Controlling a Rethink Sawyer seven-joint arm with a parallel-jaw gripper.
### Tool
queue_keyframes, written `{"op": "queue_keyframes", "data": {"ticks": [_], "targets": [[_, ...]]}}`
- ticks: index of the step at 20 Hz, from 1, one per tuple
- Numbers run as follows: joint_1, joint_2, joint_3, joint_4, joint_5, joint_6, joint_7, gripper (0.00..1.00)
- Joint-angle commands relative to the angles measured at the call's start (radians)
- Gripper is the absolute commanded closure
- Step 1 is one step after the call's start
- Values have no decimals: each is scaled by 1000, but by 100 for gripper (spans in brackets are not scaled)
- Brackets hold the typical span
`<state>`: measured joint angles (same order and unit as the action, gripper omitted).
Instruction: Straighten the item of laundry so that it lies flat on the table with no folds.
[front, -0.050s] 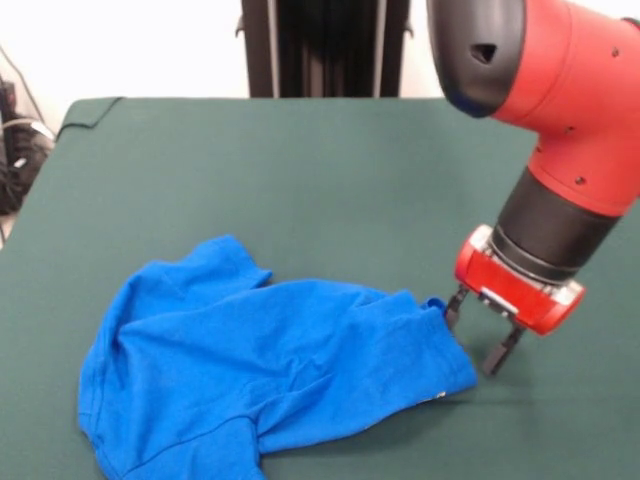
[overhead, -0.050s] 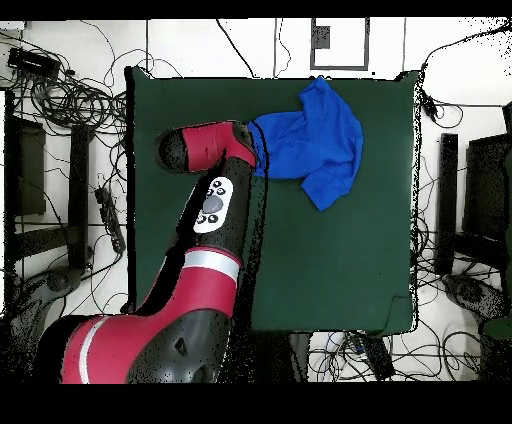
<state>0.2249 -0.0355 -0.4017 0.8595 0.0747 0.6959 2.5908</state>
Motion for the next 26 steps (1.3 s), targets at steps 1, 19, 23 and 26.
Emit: {"op": "queue_keyframes", "data": {"ticks": [1,19,23,26], "targets": [[-30,-52,170,184,-79,43,-218,0],[-54,37,144,43,-189,311,-195,0],[-37,20,94,21,-226,424,-178,0],[-54,9,111,11,-241,478,-184,0]]}}
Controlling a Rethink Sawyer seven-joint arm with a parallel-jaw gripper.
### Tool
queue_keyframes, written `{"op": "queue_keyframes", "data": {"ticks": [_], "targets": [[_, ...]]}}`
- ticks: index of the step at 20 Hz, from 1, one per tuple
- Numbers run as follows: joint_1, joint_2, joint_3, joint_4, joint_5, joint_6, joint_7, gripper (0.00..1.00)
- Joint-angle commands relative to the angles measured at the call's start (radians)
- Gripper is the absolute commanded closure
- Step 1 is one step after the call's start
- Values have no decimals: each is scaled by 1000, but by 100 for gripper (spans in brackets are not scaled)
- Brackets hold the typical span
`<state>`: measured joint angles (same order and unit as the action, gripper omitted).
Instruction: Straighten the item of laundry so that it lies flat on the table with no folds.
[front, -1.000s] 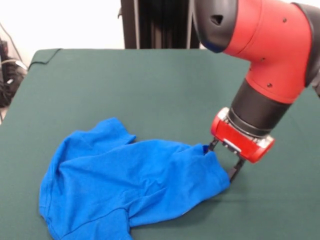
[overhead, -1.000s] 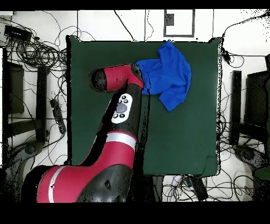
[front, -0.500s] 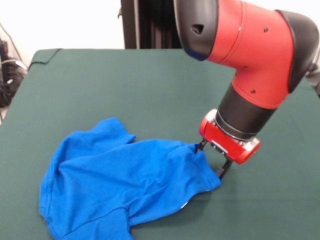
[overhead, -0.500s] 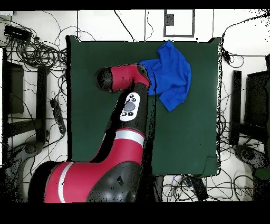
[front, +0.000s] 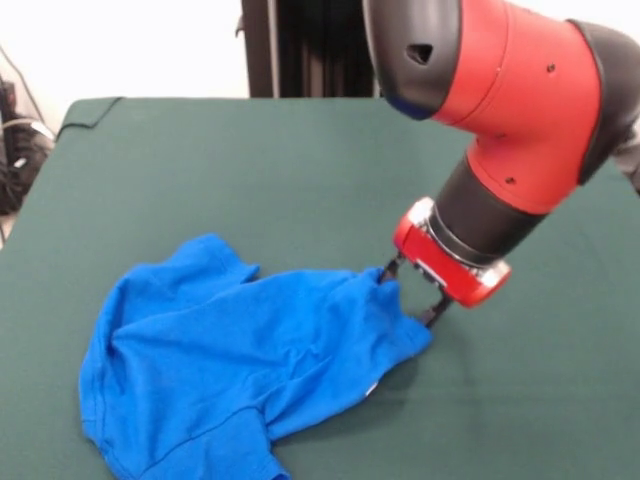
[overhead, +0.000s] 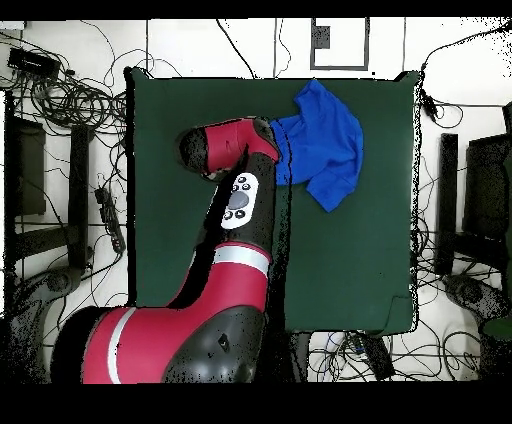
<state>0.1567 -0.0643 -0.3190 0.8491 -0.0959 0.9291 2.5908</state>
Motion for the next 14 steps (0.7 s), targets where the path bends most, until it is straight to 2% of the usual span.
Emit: {"op": "queue_keyframes", "data": {"ticks": [1,9,14], "targets": [[12,38,37,22,-74,253,-182,0],[-25,53,130,37,-77,245,-191,0],[-62,99,197,26,-83,131,-221,0]]}}
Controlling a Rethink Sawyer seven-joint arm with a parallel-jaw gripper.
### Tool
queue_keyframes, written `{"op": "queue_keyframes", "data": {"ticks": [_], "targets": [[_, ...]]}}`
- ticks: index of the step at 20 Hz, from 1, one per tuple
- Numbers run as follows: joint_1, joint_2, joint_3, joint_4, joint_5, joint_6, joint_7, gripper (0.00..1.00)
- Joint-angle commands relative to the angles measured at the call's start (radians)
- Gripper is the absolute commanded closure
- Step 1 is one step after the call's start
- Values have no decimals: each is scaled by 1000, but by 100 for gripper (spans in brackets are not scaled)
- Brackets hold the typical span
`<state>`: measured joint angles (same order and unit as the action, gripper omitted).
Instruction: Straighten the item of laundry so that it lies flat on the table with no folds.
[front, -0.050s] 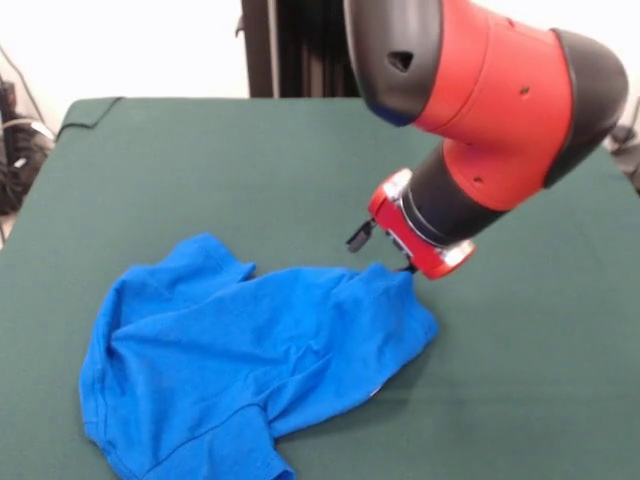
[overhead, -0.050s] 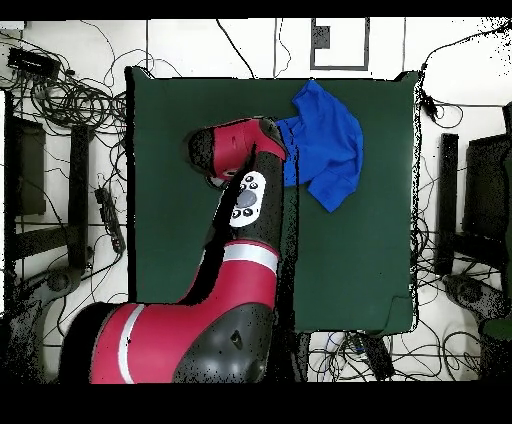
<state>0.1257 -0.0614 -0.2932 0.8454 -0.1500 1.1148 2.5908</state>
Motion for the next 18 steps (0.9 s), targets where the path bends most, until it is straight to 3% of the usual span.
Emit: {"op": "queue_keyframes", "data": {"ticks": [1,8,12,15,16,18], "targets": [[-34,102,180,30,-35,-88,-223,0],[-47,98,237,125,-86,-472,-122,0],[-7,100,190,124,-135,-561,-10,0],[9,106,170,104,-157,-545,8,0],[10,106,170,100,-171,-550,15,100],[8,106,172,98,-170,-545,15,100]]}}
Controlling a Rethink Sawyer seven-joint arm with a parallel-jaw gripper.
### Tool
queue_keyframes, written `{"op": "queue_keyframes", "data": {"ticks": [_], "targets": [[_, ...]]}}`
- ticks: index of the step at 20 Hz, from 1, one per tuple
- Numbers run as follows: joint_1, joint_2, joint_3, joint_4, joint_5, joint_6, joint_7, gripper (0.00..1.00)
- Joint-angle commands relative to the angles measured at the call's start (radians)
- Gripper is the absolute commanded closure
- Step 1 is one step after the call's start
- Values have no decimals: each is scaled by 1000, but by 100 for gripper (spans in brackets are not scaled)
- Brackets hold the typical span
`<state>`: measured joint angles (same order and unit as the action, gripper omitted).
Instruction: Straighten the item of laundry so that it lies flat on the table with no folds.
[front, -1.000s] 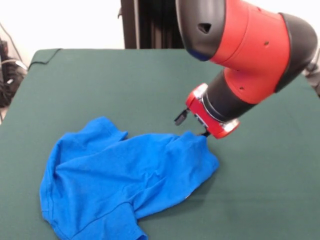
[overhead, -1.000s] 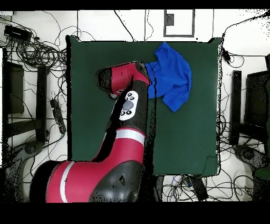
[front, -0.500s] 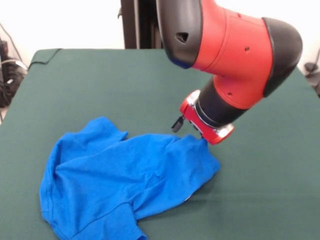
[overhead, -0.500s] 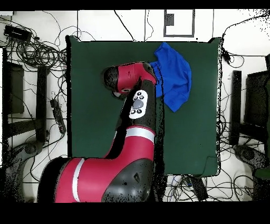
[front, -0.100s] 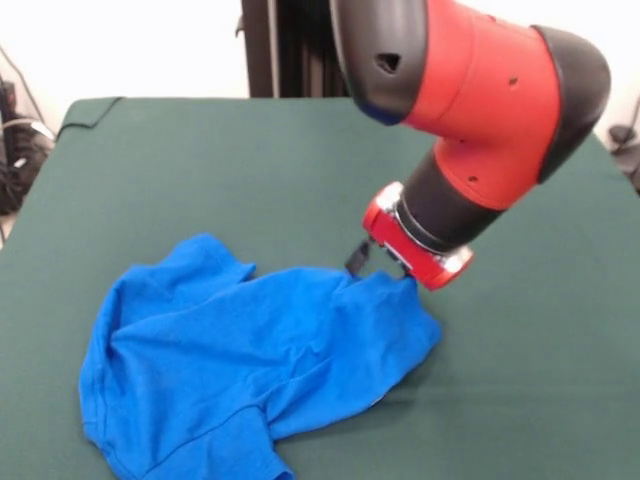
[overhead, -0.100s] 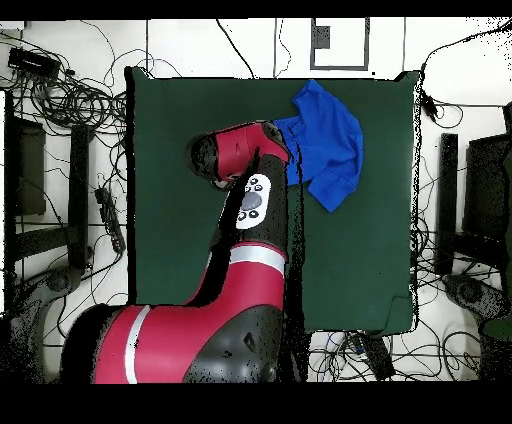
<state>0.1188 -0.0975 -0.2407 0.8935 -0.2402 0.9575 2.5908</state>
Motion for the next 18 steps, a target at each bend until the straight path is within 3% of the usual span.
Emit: {"op": "queue_keyframes", "data": {"ticks": [1,5,9,15,18], "targets": [[14,142,120,49,-80,-386,15,100],[6,138,127,58,-81,-415,21,100],[18,140,113,64,-64,-402,101,100],[83,104,71,94,12,-101,178,100],[27,80,168,135,147,135,119,100]]}}
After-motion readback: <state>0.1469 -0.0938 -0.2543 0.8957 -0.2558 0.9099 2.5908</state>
